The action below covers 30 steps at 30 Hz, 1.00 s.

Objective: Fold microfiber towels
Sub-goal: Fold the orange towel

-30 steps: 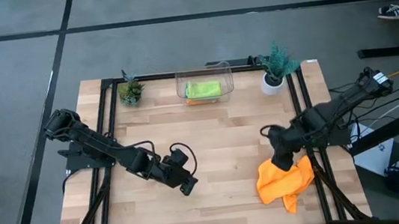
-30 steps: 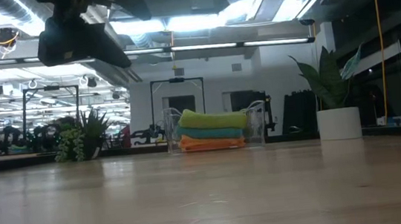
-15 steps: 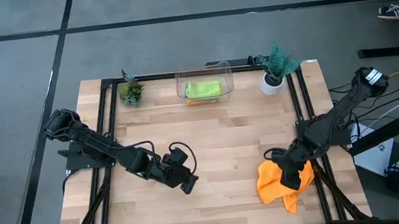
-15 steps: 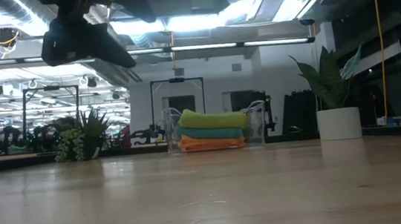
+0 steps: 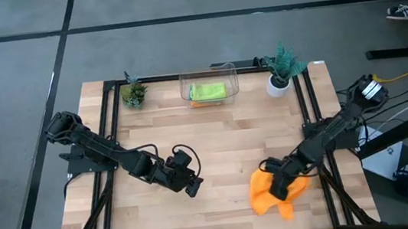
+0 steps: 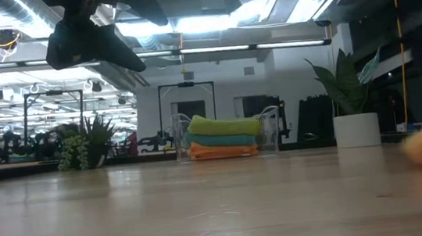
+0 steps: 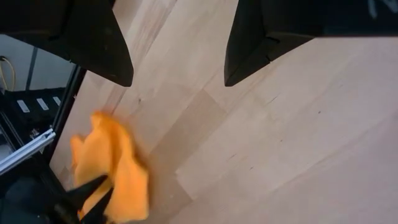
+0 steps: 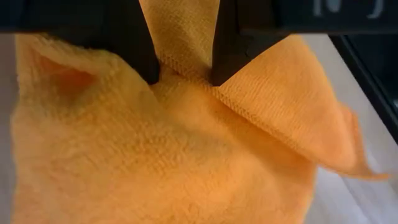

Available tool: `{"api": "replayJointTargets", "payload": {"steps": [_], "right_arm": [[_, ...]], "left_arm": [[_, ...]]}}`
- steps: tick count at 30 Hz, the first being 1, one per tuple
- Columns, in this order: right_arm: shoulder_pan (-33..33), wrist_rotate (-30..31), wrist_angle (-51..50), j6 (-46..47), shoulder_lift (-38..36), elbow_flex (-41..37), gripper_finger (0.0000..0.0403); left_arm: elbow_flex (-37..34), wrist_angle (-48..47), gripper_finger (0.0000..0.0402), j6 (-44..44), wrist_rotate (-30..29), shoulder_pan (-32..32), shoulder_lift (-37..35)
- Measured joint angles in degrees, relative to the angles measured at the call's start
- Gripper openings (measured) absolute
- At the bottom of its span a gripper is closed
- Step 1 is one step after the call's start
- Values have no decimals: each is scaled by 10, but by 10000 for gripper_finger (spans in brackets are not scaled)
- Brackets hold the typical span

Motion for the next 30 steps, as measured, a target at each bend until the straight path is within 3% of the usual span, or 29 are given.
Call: {"api": "replayJointTargets", "payload": {"steps": [5, 10, 14, 21, 27, 30], "right_arm": [[-53, 76, 74, -57, 76, 54, 157], [-107, 134, 97, -180, 158, 145, 157], [-151, 136, 100, -258, 232, 227, 157], [-208, 128, 100, -297, 331, 358, 157], [-223, 117, 68, -346, 338, 416, 157], [-223, 106, 47, -348, 338, 421, 157]], "left_arm": [[0, 2, 247, -1, -3, 0, 0], [0, 4, 247, 23, 24, 0, 0], [0, 8, 247, 25, 46, -2, 0], [0, -1, 247, 10, 107, -15, 18], [0, -104, 247, -40, 101, -45, 43], [0, -131, 247, -51, 56, -61, 45]]}}
